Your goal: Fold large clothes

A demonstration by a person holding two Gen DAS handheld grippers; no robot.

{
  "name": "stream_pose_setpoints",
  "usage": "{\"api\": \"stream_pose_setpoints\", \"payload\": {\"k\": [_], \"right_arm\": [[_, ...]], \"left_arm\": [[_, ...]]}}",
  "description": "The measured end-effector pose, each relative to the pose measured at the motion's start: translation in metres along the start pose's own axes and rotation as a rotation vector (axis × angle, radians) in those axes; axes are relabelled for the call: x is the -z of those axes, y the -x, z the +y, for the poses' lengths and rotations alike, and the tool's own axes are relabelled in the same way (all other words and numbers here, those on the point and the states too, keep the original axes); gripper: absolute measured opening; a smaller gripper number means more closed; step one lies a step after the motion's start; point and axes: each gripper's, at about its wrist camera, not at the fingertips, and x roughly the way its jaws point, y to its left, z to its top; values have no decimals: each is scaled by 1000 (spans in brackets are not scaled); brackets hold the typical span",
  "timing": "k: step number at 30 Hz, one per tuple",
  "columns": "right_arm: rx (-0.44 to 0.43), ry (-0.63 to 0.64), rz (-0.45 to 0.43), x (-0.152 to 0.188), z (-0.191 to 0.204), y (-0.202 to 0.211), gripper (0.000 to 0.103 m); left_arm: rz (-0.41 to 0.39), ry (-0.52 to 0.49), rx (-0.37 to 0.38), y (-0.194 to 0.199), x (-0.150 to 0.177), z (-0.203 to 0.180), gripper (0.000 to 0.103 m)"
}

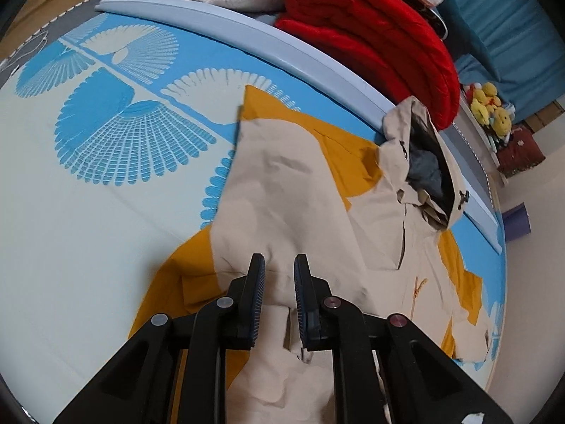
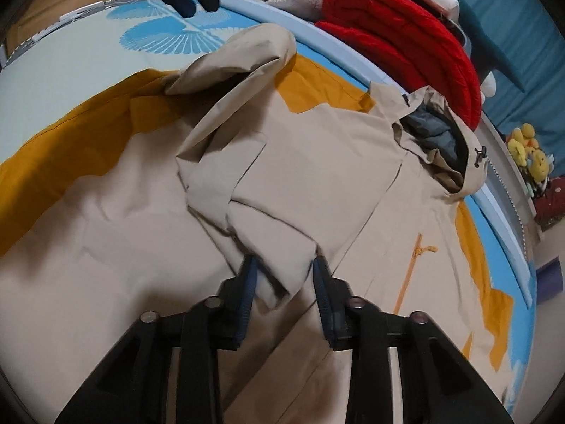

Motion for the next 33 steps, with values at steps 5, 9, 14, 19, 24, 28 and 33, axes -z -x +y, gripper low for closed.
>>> {"api": "stream_pose_setpoints", "payload": {"k": [5,9,14,19,24,28,33], "right_arm": [[-131,-396,-160,-6,-65,33,4],[-184,-1034,-313,44,-150,51,4],[-166,-1339,44,103,-172,-10,10],[-181,-1363,93,113,-180,-25,23],[-172,-1349,66,111,-192,-22,57],[-156,-1401,125,129,-212,-30,56],[-100,-1483,62,149,-236,-20,10]], "left_arm": [[-27,35,-14,1,-8,8,13],[-42,40,-20,1,-11,9,13],[-1,23,-16,-12,-7,4,13],[36,2,-17,-23,-3,0,13],[75,-9,-25,-32,0,1,15],[101,-34,-34,-38,3,0,15],[125,-45,-40,-44,6,1,15]]}}
